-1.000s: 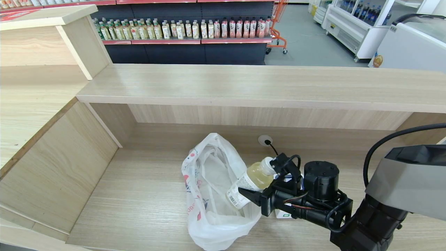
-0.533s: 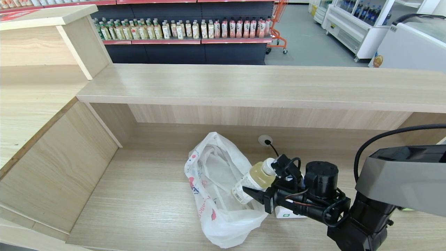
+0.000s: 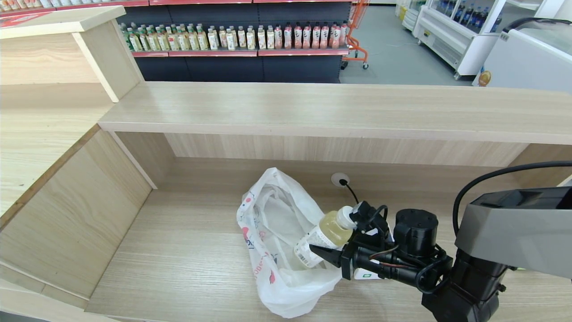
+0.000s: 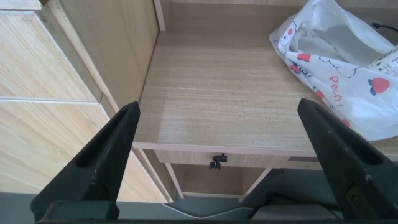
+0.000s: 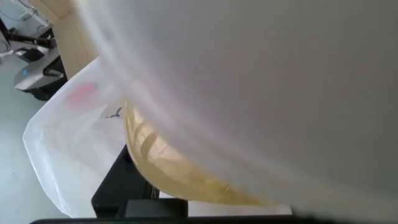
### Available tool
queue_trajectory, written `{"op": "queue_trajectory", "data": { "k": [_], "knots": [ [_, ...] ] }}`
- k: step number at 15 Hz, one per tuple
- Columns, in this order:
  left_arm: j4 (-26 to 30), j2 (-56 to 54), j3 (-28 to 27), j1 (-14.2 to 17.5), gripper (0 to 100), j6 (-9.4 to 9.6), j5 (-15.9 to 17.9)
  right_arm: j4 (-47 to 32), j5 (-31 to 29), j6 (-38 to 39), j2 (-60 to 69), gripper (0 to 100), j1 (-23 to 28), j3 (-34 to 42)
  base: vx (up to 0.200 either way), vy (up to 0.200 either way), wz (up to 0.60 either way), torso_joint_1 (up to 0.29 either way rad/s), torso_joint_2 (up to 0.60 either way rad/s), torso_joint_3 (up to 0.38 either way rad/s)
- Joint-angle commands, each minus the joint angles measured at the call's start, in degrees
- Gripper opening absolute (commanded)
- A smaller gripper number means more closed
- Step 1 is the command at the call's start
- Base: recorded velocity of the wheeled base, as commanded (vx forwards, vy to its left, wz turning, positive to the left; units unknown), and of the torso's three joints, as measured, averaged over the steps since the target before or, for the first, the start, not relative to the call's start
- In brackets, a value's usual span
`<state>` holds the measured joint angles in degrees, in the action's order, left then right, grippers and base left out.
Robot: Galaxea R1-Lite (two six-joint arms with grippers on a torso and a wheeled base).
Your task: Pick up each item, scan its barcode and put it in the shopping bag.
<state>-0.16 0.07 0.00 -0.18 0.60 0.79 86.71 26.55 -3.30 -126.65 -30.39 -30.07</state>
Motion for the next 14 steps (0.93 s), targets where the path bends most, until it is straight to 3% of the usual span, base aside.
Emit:
{"op": "queue_trajectory", "data": {
  "k": [1,2,8,14],
  "knots": [
    [-0.02,0.01,0.0,0.01,100,0.02,0.0,0.04,0.08,-0.04,-0.09,0,-0.02,0.19,0.0,0.0,0.0,0.0,0.0,0.0],
    [-0.02,0.01,0.0,0.01,100,0.02,0.0,0.04,-0.01,-0.04,-0.09,100,-0.02,0.28,0.0,0.0,0.0,0.0,0.0,0.0],
    [-0.02,0.01,0.0,0.01,100,0.19,0.0,1.97,0.08,0.32,0.61,100,-2.48,0.72,0.0,0.0,0.0,0.0,0.0,0.0],
    [-0.02,0.01,0.0,0.01,100,0.63,-0.09,-2.07,-0.1,-0.3,12.04,100,-2.83,-3.85,0.0,0.0,0.0,0.0,0.0,0.0]
  ]
}}
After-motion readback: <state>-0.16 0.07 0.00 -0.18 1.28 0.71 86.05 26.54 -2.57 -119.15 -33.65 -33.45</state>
